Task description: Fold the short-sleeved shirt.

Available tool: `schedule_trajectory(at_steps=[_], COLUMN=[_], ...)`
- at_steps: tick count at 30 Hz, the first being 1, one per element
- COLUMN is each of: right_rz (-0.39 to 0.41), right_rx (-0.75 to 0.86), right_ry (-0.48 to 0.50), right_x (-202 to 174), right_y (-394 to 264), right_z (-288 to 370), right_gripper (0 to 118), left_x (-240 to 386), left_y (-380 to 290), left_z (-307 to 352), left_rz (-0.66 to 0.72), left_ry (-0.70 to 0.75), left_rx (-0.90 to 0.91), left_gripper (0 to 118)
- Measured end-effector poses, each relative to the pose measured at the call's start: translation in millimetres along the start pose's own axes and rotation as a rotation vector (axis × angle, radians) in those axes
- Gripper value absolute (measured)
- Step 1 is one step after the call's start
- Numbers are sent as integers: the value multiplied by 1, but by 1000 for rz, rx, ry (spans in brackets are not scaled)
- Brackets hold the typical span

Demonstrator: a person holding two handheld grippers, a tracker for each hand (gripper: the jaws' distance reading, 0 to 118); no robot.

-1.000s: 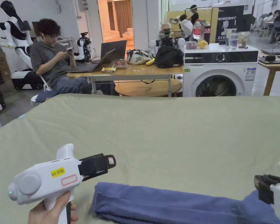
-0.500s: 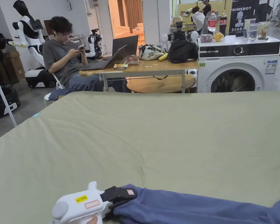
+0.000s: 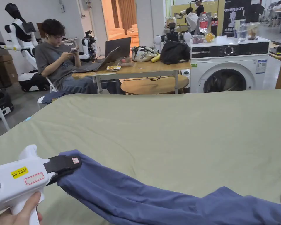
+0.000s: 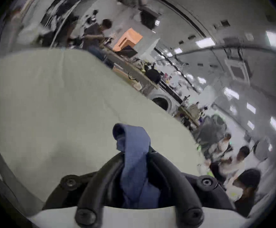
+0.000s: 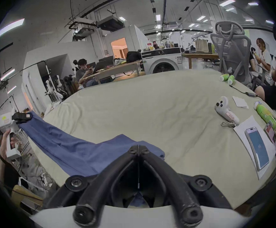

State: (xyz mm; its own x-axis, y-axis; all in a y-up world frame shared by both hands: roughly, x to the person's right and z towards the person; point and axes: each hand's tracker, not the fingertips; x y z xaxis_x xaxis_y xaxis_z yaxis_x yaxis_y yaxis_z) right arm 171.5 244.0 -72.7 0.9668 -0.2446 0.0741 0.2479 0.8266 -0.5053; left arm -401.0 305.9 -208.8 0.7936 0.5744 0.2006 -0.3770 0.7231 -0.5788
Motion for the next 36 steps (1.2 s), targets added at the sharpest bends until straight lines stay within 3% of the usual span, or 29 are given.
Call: schedule_trajectory(at_steps=[6,9,10,11,12,15,16,18,19,23,25,29,32,33,34,35,36], right_rz=[3,5,7,12,20,25,13,-32,-46,-71,-64,-43,-32,-37,-43,-52,-57], right_rx=[15,21,20,17,11,-6,-8,-8,-4,-3,-8,-25,-30,-30,-33,-37,-37], right_ry=[31,34,34,30,22,-7,-13,-11,-10,-10,-10,-2,-6,-3,1,7,9], right_x=[-13,-12,-11,-11,-8,2,7,16,18,21,19,12,10,10,11,12,12], right_y=[1,-2,-3,-5,-7,-11,-11,-12,-12,-15,-17,-22,-22,-22,-21,-20,-19], right_z=[3,8,9,13,14,16,16,17,18,18,18,17,16,15,12,10,8], right_gripper=[0,0,0,0,0,0,0,0,0,0,0,0,0,0,0,0,0], left_x=[93,104,107,109,111,113,112,107,103,88,89,105,110,108,104,98,91], left_y=[-75,-118,-128,-136,-140,-136,-131,-119,-116,-129,-152,-204,-197,-192,-185,-173,-160], left_z=[-93,-147,-157,-165,-171,-166,-159,-150,-147,-163,-180,-210,-205,-203,-198,-188,-176], left_rz=[-276,-330,-317,-288,-249,-132,-93,-76,-86,-56,-22,-86,-73,-68,-67,-49,-25], left_ry=[-51,-60,-67,-83,-136,-413,-460,-439,-395,-275,-303,-290,-278,-283,-303,-341,-350], left_rx=[-280,-383,-369,-362,-394,-414,-385,-327,-305,-359,-446,-601,-552,-559,-556,-519,-462], left_gripper=[5,10,27,61,75,70,63,10,5,5,5,4,4,7,21,55,78])
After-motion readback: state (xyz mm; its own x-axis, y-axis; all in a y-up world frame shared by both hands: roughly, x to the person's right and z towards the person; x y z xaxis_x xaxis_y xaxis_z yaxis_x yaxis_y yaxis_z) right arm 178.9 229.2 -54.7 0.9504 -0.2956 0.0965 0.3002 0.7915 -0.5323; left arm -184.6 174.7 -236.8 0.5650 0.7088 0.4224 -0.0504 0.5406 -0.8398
